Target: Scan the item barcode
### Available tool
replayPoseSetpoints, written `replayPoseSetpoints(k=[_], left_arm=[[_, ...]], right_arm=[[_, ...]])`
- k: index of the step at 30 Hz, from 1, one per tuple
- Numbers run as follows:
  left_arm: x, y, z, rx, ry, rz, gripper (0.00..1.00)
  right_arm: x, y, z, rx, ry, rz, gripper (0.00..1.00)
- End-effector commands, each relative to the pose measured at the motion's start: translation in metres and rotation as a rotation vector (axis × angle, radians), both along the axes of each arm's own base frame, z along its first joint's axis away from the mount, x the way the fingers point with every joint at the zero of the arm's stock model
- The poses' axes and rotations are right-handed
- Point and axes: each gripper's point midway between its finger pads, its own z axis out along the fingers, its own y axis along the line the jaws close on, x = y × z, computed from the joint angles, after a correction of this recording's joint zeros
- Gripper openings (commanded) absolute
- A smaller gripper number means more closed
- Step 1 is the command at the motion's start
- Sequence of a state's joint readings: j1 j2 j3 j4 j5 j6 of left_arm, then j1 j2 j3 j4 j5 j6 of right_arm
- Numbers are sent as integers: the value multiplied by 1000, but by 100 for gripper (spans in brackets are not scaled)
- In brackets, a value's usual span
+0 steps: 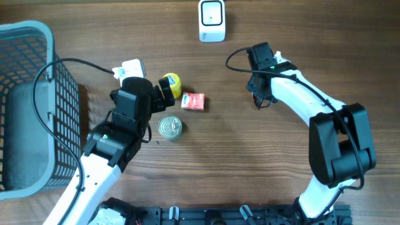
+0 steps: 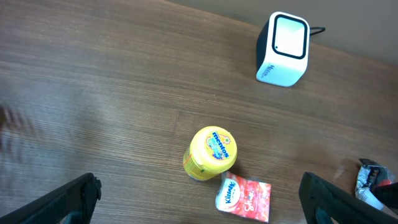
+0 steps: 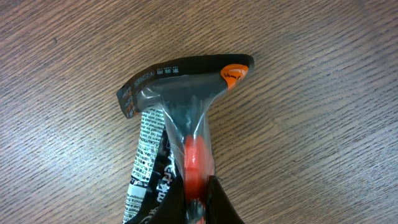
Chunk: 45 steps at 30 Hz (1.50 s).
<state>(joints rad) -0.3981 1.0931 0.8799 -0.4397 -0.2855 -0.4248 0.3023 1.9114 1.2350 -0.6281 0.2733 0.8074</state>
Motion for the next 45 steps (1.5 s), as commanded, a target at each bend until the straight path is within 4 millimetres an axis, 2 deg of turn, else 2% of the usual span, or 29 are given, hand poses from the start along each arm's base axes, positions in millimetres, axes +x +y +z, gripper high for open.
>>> replayPoseSetpoints(k=[1, 7, 12, 17, 23, 26, 28, 30, 32, 36, 38, 40, 42, 43, 45], left_arm=[[1, -2, 1, -9, -4, -4, 100], [1, -2, 1, -9, -4, -4, 100], [1, -2, 1, -9, -4, -4, 100], [1, -2, 1, -9, -4, -4, 100], [1, -2, 1, -9, -4, -4, 100], [1, -2, 1, -10, -4, -4, 100], [1, -2, 1, -10, -4, -5, 100], [1, -2, 1, -10, -4, -5, 100], [1, -2, 1, -10, -4, -5, 100], [1, -2, 1, -9, -3, -5, 100], [1, -2, 1, -10, -4, -4, 100], [1, -2, 1, -10, -4, -4, 100], [1, -2, 1, -9, -4, -4, 100], [1, -2, 1, -9, -4, -4, 100], [1, -1, 1, -8, -4, -3, 100]], right_arm=[[-7, 1, -14, 12, 46, 1, 5], [-5, 2, -12, 2, 45, 40, 5], [0, 3, 3, -2, 16, 66, 5], [6, 3, 39, 12, -71, 71, 5], [3, -3, 81, -8, -149, 93, 5], [-4, -22, 96, -99, -166, 58, 5], [-6, -30, 100, -140, -164, 47, 4], [-9, -38, 99, -160, -147, 38, 5], [-12, -55, 98, -177, -129, 1, 5], [-18, -110, 95, -172, -89, -137, 5], [-19, -110, 89, -112, -59, -91, 5], [-18, -90, 83, -22, -32, 27, 22], [-17, -79, 84, -15, -38, 53, 28], [-15, -63, 84, 12, -46, 88, 41], [-14, -34, 82, 81, -50, 155, 58]])
